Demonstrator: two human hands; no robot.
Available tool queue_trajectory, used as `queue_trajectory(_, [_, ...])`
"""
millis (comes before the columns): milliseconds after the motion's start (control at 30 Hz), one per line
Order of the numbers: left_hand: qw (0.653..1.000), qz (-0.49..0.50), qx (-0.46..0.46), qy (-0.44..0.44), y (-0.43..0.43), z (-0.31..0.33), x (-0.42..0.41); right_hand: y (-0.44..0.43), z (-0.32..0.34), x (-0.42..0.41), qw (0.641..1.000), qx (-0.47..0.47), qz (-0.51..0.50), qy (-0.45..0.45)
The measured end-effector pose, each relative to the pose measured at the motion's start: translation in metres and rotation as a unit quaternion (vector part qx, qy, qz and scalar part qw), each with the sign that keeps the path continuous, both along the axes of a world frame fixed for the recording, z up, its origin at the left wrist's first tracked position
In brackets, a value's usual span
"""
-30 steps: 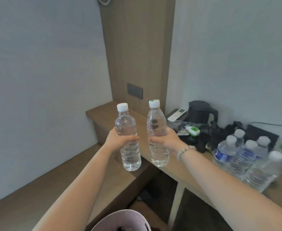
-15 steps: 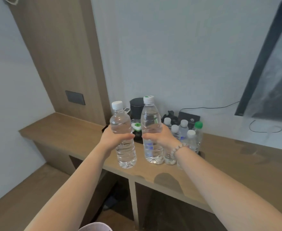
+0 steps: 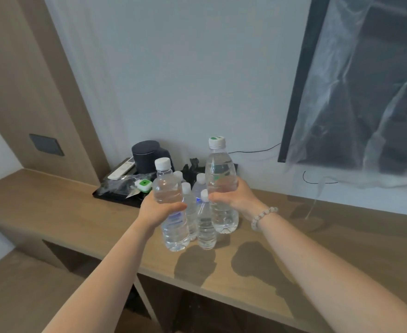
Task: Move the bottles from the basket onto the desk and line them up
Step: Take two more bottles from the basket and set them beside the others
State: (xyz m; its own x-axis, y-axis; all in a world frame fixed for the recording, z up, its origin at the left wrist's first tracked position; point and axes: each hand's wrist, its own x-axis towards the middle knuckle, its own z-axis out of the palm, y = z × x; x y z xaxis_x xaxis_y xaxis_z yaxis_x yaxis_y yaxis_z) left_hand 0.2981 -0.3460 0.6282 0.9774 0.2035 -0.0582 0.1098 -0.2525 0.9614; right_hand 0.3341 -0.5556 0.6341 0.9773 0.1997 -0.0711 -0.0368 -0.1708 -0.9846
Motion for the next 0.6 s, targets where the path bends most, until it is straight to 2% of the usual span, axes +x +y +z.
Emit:
queue_trajectory(267, [0.998, 0.017, 0.039, 0.038, -0.030, -0.032, 0.009, -0.049, -0.032, 0.021, 0.999, -0.008, -0.016, 0.026])
queue_trajectory(400, [0.995, 0.058, 0.066, 0.051, -0.030, -0.047, 0.006, -0.053, -0.050, 0.022, 0.998, -0.010, -0.034, 0.042])
queue_trajectory(600, [0.989, 0.073, 0.125, 0.038, -0.029, -0.062, 0.008, -0.048, -0.080, 0.022, 0.994, -0.065, -0.071, 0.043])
